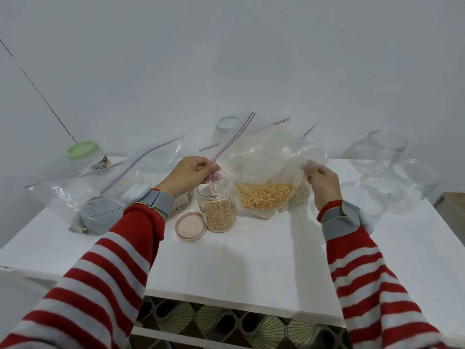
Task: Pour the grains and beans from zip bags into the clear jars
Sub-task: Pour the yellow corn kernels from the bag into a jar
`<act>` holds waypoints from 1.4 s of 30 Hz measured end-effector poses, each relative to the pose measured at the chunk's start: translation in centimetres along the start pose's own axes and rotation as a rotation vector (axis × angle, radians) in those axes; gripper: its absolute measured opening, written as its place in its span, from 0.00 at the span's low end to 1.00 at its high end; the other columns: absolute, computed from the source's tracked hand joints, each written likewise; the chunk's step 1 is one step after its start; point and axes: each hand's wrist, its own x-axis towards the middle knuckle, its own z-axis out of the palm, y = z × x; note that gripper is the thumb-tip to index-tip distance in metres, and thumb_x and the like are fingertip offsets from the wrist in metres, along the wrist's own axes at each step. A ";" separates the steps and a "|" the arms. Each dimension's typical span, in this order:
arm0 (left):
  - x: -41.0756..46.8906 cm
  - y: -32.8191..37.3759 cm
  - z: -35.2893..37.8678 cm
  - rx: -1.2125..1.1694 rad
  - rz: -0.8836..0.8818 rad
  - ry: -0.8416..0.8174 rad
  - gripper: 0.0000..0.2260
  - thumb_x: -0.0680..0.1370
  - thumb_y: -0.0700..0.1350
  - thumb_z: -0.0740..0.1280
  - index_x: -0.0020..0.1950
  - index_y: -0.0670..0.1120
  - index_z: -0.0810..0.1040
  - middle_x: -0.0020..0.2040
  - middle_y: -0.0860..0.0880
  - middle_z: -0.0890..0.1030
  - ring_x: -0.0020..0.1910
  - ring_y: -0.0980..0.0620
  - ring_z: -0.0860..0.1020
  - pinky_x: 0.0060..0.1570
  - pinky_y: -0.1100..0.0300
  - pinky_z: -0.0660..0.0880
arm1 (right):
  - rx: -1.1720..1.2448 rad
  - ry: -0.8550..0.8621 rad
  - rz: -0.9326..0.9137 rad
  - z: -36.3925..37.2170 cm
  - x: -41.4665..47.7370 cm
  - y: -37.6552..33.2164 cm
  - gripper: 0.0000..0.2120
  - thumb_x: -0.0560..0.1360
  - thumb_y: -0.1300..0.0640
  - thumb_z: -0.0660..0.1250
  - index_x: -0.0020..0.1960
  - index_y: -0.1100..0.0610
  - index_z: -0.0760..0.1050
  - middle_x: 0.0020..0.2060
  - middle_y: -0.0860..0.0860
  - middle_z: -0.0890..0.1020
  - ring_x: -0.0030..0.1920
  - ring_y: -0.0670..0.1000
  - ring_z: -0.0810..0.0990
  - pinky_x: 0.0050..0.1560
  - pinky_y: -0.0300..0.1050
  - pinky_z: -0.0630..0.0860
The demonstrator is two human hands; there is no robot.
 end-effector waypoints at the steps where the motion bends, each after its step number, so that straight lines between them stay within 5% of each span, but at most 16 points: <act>1: 0.0 0.0 0.0 0.007 0.008 0.005 0.10 0.81 0.46 0.65 0.53 0.40 0.82 0.42 0.44 0.84 0.36 0.63 0.80 0.48 0.65 0.79 | 0.002 0.007 -0.019 -0.1 -0.1 0.0 0.07 0.79 0.57 0.66 0.49 0.57 0.82 0.44 0.53 0.82 0.45 0.48 0.76 0.50 0.42 0.72; 6: -0.3 0.1 -0.3 -0.055 0.021 0.045 0.11 0.80 0.45 0.67 0.54 0.40 0.83 0.43 0.45 0.85 0.40 0.62 0.81 0.42 0.71 0.77 | 0.122 0.008 -0.125 -0.2 0.0 -1.9 0.02 0.75 0.54 0.73 0.47 0.49 0.81 0.47 0.47 0.83 0.50 0.44 0.80 0.51 0.36 0.72; 10: -0.5 0.2 -0.3 -0.070 0.029 0.033 0.11 0.80 0.45 0.66 0.55 0.39 0.83 0.42 0.47 0.85 0.40 0.64 0.82 0.43 0.71 0.77 | 0.226 -0.211 -0.011 0.6 -0.4 -1.6 0.05 0.83 0.48 0.60 0.57 0.48 0.68 0.55 0.51 0.84 0.52 0.50 0.83 0.44 0.44 0.75; 13: -0.4 -0.1 -0.4 -0.018 0.034 0.042 0.09 0.81 0.46 0.65 0.53 0.43 0.84 0.36 0.53 0.83 0.36 0.63 0.80 0.42 0.69 0.77 | 0.346 -0.198 0.125 0.8 0.0 -1.2 0.12 0.83 0.55 0.53 0.65 0.48 0.68 0.53 0.54 0.85 0.57 0.52 0.82 0.47 0.44 0.74; 18: -0.2 -0.3 -0.6 0.043 0.048 0.002 0.10 0.80 0.49 0.66 0.52 0.44 0.84 0.39 0.48 0.82 0.39 0.59 0.79 0.46 0.65 0.79 | 0.229 -0.076 -0.058 -0.3 1.1 -0.9 0.07 0.77 0.66 0.67 0.51 0.57 0.81 0.52 0.53 0.84 0.50 0.44 0.83 0.53 0.38 0.75; 22: -0.2 -0.2 -0.5 0.033 0.041 -0.018 0.09 0.78 0.46 0.69 0.55 0.43 0.83 0.34 0.53 0.81 0.41 0.58 0.79 0.47 0.67 0.78 | 0.075 -0.116 0.016 -0.1 1.7 -0.4 0.22 0.75 0.59 0.72 0.67 0.58 0.72 0.58 0.50 0.80 0.60 0.49 0.77 0.63 0.43 0.71; 24: -0.1 -0.1 -0.4 0.069 0.042 -0.023 0.08 0.77 0.45 0.71 0.53 0.44 0.84 0.30 0.48 0.78 0.40 0.60 0.80 0.49 0.67 0.77 | 0.053 -0.108 0.095 1.0 2.0 0.5 0.04 0.77 0.61 0.65 0.51 0.57 0.77 0.46 0.54 0.79 0.48 0.52 0.77 0.51 0.44 0.74; 26: -0.1 0.0 -0.3 0.096 0.044 -0.026 0.08 0.73 0.46 0.75 0.51 0.45 0.84 0.27 0.52 0.74 0.38 0.61 0.79 0.51 0.68 0.76 | -0.026 -0.085 0.131 1.8 2.3 2.3 0.12 0.77 0.64 0.60 0.36 0.55 0.72 0.34 0.53 0.74 0.39 0.52 0.72 0.43 0.43 0.71; 29: 0.0 -0.1 -0.1 0.123 0.042 -0.003 0.08 0.71 0.47 0.77 0.48 0.47 0.85 0.37 0.52 0.84 0.41 0.60 0.81 0.48 0.70 0.76 | -0.028 -0.111 0.132 2.0 2.0 4.3 0.07 0.80 0.59 0.63 0.46 0.57 0.79 0.39 0.49 0.77 0.45 0.51 0.76 0.50 0.43 0.73; 33: -0.1 0.1 -0.1 0.130 0.025 0.012 0.07 0.73 0.47 0.75 0.47 0.46 0.86 0.37 0.56 0.84 0.38 0.65 0.80 0.48 0.68 0.77 | 0.054 -0.128 0.043 1.5 1.4 3.6 0.14 0.81 0.53 0.64 0.62 0.57 0.79 0.46 0.46 0.80 0.45 0.45 0.77 0.48 0.36 0.72; 36: -0.4 0.5 -0.5 0.057 0.011 0.025 0.07 0.73 0.45 0.76 0.49 0.45 0.86 0.43 0.50 0.86 0.44 0.61 0.81 0.53 0.63 0.78 | 0.134 -0.082 -0.064 1.5 0.7 2.0 0.08 0.79 0.50 0.67 0.52 0.53 0.81 0.51 0.47 0.84 0.56 0.48 0.80 0.59 0.41 0.72; 39: -0.9 0.9 -1.4 0.067 0.035 0.049 0.07 0.72 0.45 0.76 0.49 0.46 0.86 0.44 0.52 0.86 0.45 0.62 0.82 0.53 0.69 0.77 | 0.187 -0.048 -0.151 2.0 0.4 -0.2 0.09 0.79 0.50 0.67 0.42 0.51 0.77 0.37 0.46 0.85 0.45 0.44 0.83 0.56 0.42 0.75; 42: -1.1 1.2 -2.5 0.026 0.050 0.067 0.10 0.72 0.44 0.76 0.51 0.43 0.86 0.45 0.47 0.86 0.47 0.57 0.83 0.52 0.67 0.78 | 0.189 0.029 -0.291 2.4 0.1 -2.7 0.08 0.80 0.51 0.65 0.44 0.51 0.77 0.32 0.45 0.84 0.39 0.45 0.84 0.54 0.41 0.76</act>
